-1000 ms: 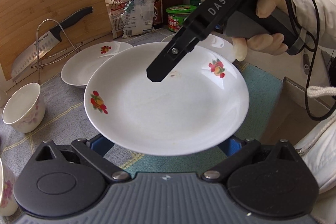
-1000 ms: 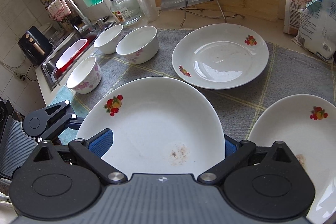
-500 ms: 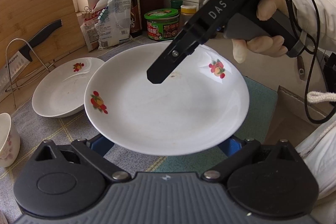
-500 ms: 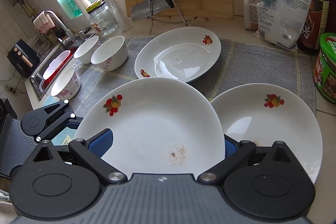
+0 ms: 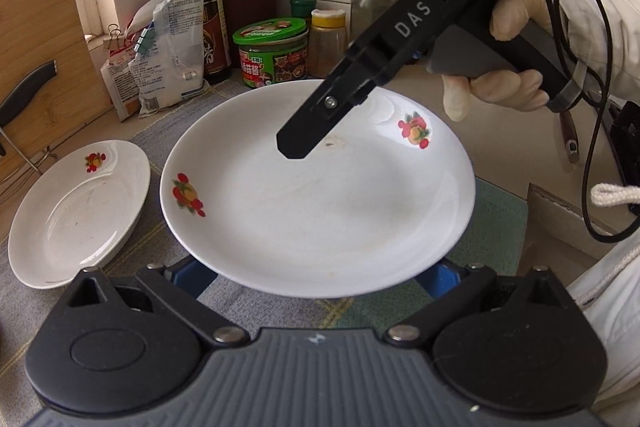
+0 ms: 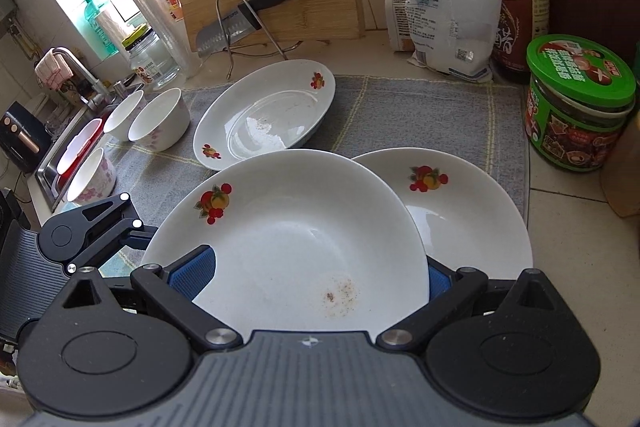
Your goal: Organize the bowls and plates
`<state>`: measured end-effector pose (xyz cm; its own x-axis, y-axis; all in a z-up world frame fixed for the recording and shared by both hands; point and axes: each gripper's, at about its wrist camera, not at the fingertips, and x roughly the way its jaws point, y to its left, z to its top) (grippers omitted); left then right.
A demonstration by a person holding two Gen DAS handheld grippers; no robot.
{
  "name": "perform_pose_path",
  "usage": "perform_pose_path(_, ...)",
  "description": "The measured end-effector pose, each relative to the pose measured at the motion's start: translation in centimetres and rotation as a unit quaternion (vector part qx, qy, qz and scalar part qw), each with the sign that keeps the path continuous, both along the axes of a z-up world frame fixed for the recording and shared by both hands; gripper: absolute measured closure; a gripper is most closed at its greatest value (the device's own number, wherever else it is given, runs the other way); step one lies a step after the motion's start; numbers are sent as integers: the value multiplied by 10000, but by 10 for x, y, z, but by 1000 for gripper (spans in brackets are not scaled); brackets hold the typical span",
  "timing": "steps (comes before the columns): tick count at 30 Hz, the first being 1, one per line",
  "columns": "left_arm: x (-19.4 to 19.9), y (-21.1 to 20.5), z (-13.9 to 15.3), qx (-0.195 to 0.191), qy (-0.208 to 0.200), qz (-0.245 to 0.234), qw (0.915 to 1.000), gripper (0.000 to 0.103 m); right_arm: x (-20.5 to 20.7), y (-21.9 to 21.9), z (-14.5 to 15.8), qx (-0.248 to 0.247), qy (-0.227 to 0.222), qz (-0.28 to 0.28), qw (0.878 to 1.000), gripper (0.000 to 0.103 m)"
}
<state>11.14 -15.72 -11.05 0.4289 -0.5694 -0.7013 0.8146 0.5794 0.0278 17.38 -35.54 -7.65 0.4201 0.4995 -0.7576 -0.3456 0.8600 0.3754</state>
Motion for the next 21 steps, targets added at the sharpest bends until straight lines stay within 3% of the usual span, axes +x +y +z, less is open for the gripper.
perform_pose_path(21,18,-25,-7,24,211,-145,9997,1,10,-25,-17,-35,171,-287,9994,0)
